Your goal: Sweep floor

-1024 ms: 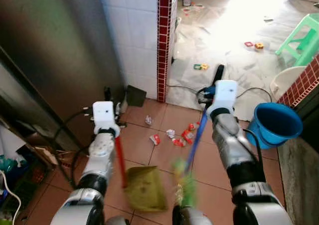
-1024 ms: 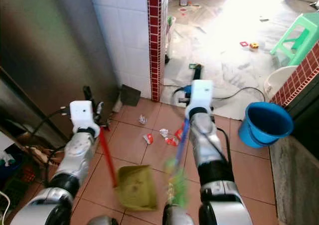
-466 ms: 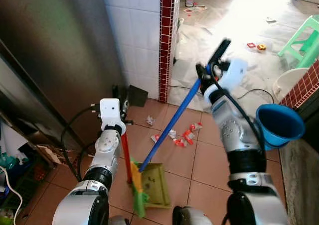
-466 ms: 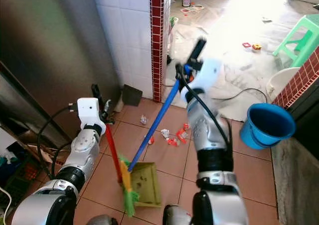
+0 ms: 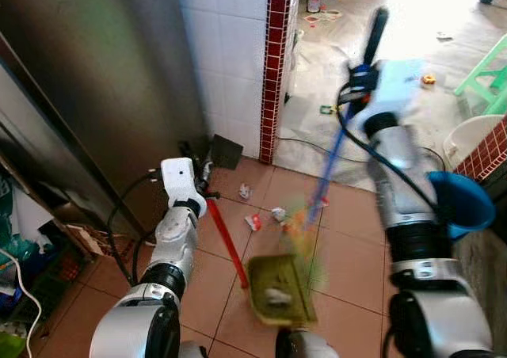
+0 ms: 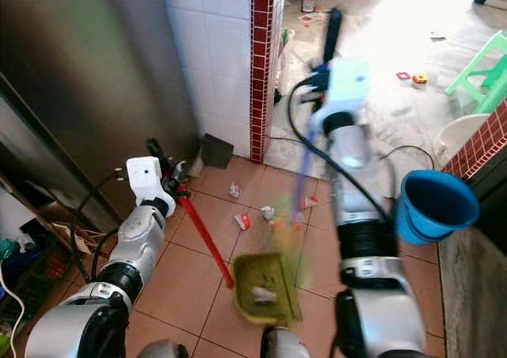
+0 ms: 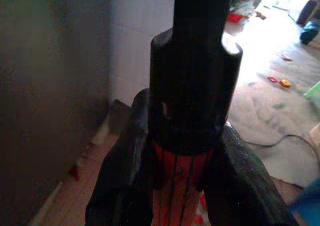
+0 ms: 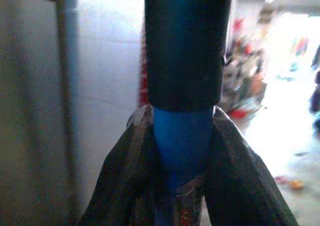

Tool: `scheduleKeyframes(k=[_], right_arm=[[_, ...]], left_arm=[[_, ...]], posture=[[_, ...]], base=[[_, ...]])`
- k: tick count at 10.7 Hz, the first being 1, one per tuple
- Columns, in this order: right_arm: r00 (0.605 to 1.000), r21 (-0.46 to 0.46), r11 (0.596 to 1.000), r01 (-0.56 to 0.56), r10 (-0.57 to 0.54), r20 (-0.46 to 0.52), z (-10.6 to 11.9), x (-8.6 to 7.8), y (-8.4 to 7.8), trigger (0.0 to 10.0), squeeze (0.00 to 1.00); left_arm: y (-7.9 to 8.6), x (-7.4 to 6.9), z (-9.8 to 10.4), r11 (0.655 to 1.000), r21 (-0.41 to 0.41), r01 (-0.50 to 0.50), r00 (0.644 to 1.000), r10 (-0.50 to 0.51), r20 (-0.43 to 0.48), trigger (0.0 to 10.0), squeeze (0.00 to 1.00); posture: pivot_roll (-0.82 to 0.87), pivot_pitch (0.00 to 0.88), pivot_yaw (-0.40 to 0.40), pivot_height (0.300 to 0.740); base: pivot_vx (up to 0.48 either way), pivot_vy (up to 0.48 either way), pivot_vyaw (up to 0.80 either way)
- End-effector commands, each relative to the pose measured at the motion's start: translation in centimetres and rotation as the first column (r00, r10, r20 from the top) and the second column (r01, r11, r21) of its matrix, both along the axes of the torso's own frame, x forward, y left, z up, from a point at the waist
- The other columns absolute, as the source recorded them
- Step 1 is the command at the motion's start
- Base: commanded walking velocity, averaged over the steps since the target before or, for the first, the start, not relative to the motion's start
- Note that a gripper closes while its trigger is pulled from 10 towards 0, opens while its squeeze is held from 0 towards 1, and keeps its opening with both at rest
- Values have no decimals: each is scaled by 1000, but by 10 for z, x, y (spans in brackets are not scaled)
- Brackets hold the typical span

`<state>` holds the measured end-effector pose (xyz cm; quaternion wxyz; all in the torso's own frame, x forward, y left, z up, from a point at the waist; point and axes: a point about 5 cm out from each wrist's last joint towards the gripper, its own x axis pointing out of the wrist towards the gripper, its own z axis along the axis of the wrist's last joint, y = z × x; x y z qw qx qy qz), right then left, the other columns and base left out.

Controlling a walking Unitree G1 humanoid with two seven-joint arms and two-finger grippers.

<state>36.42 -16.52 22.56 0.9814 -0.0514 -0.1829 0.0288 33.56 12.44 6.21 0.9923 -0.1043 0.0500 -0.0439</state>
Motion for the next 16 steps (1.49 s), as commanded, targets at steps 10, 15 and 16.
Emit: scheduleKeyframes(k=[10, 15, 16], right_arm=[[978, -96, 983, 154, -166, -125, -79, -13, 14, 10000, 0], [988, -90, 990, 109, -118, -101, -75, -8, 28, 10000, 0], [987, -87, 990, 110, -119, -105, -76, -7, 28, 10000, 0]], left_arm=[[37, -11, 14, 998, 10, -65, 992, 64, 105, 10000, 0], [24, -2, 27, 1000, 0, -20, 992, 20, 127, 10000, 0], [20, 0, 29, 1000, 1, -8, 991, 7, 130, 10000, 0]], posture=[[-64, 0, 46, 740], [-68, 0, 37, 740], [-70, 0, 34, 740]], base=[[0, 0, -320], [0, -337, -285], [0, -356, 0]])
